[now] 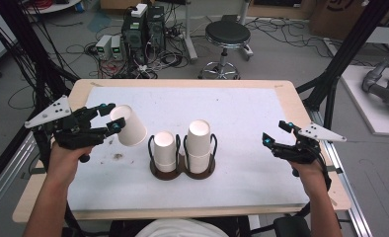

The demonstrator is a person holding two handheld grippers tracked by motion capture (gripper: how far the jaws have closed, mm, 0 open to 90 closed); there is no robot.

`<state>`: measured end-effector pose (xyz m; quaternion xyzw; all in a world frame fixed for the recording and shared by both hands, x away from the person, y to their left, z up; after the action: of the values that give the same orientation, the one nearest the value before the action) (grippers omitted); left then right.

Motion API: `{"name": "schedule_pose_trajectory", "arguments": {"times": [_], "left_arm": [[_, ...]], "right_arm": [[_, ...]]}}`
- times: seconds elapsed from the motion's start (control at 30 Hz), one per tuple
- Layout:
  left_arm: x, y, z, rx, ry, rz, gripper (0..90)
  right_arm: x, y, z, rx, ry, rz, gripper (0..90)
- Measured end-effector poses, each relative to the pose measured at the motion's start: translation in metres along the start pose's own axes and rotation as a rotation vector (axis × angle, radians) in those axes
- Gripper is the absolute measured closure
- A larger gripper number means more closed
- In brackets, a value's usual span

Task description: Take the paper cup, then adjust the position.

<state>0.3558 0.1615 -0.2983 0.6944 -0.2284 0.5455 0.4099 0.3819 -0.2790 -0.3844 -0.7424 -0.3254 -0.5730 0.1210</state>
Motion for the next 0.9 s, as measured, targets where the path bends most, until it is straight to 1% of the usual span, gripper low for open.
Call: {"name": "schedule_pose_trajectory", "arguments": {"times": [0.13,0.3,0.4,0.5,0.6,0.67,0.73,0.9], "left_arm": [[0.000,0.000,-0.001,0.005,0.002,0.000,36.6],[0.001,-0.001,-0.001,0.005,0.003,-0.001,36.6],[0.001,-0.001,0.000,0.003,0.007,-0.007,36.6],[0.000,0.001,0.001,0.001,0.000,-0.004,36.6],[0.000,0.004,0.002,-0.011,-0.003,-0.001,36.6],[0.000,0.008,0.004,-0.024,-0.007,0.001,36.6],[0.000,0.013,0.006,-0.039,-0.013,0.003,36.6],[0.002,0.027,0.011,-0.082,-0.019,0.007,36.7]], "right_arm": [[-0.001,-0.001,0.000,0.004,0.001,-0.001,20.9],[0.001,0.000,0.000,0.005,0.008,0.008,20.9],[0.001,-0.001,0.000,0.007,0.007,0.004,21.0],[0.001,-0.003,0.001,0.020,0.003,0.003,21.0],[0.001,-0.006,0.003,0.029,0.001,0.001,21.0],[0.002,-0.009,0.003,0.041,0.003,0.003,21.0],[0.004,-0.014,0.004,0.063,0.008,0.002,21.0],[0.013,-0.029,0.003,0.145,0.031,-0.021,21.1]]}}
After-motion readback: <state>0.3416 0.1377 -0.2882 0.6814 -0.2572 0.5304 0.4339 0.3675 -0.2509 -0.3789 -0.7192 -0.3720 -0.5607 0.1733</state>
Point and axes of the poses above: each handheld gripper's, and its own axes: z roughly forward along the jaws, x roughly out of its top, y roughly to its right, the point moved 10 cm from there along z, roughly forward along the jaws, and after that the axes turned 13 degrees about -z, right-handed, at the moved point
